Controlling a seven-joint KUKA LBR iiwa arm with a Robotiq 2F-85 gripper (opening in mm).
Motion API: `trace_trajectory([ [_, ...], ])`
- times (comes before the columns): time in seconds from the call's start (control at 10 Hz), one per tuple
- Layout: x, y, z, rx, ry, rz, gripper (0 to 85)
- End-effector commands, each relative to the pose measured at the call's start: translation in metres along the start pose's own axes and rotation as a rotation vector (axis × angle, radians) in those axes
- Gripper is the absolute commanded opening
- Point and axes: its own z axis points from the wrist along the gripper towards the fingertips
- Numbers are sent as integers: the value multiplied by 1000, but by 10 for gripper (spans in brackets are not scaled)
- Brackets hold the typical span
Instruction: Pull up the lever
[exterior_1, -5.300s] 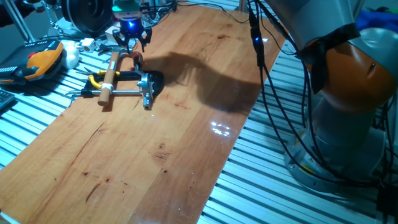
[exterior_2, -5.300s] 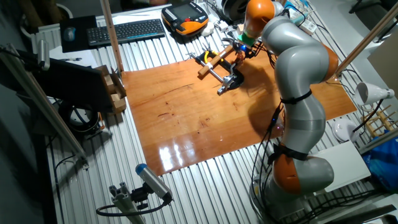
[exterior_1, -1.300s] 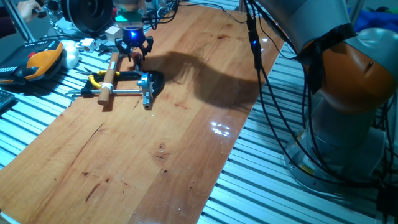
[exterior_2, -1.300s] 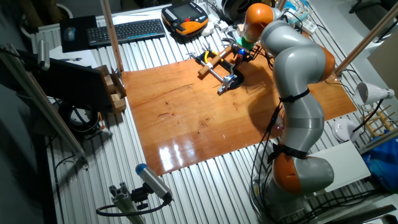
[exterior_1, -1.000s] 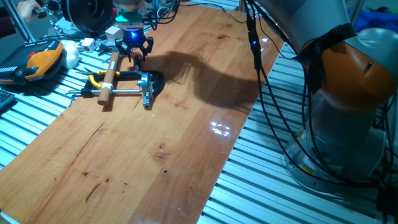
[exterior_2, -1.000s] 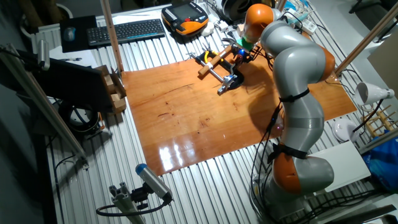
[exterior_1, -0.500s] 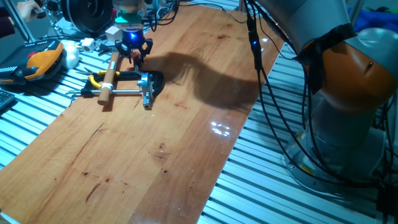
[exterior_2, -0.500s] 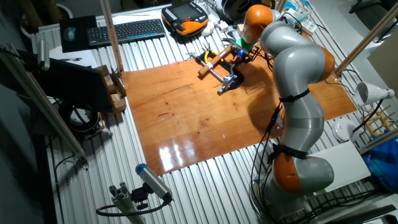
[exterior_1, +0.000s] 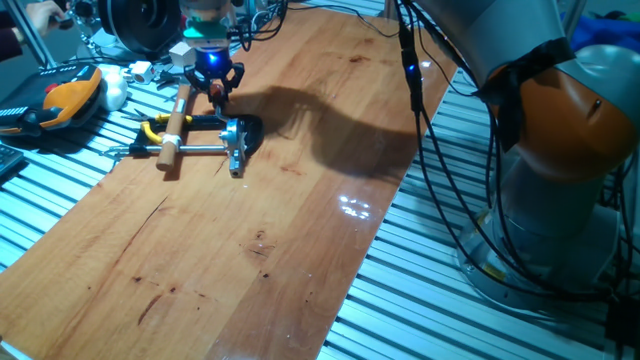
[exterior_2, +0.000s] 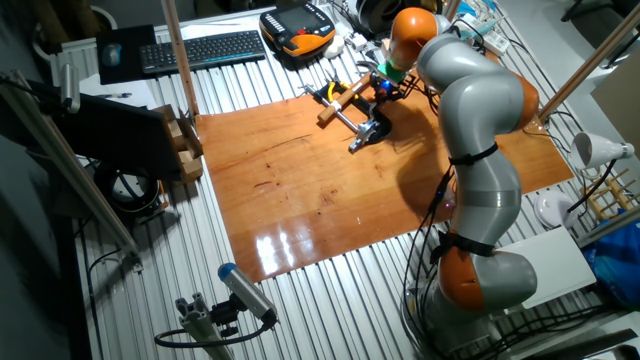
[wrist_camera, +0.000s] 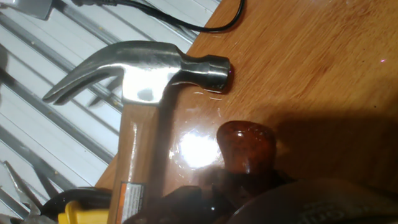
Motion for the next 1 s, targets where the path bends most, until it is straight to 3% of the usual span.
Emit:
trace_trajectory([
  [0.0,0,1,-4,6,-1,-1,0],
  [0.4,4,5,-25,35,-4,-7,0],
  [0.6,4,6,-25,37,1,-16,0],
  [0.7,5,7,-24,28,2,-12,170],
  [0.8,5,8,-23,29,-1,-7,510],
  [0.9,6,9,-23,30,-3,1,510],
])
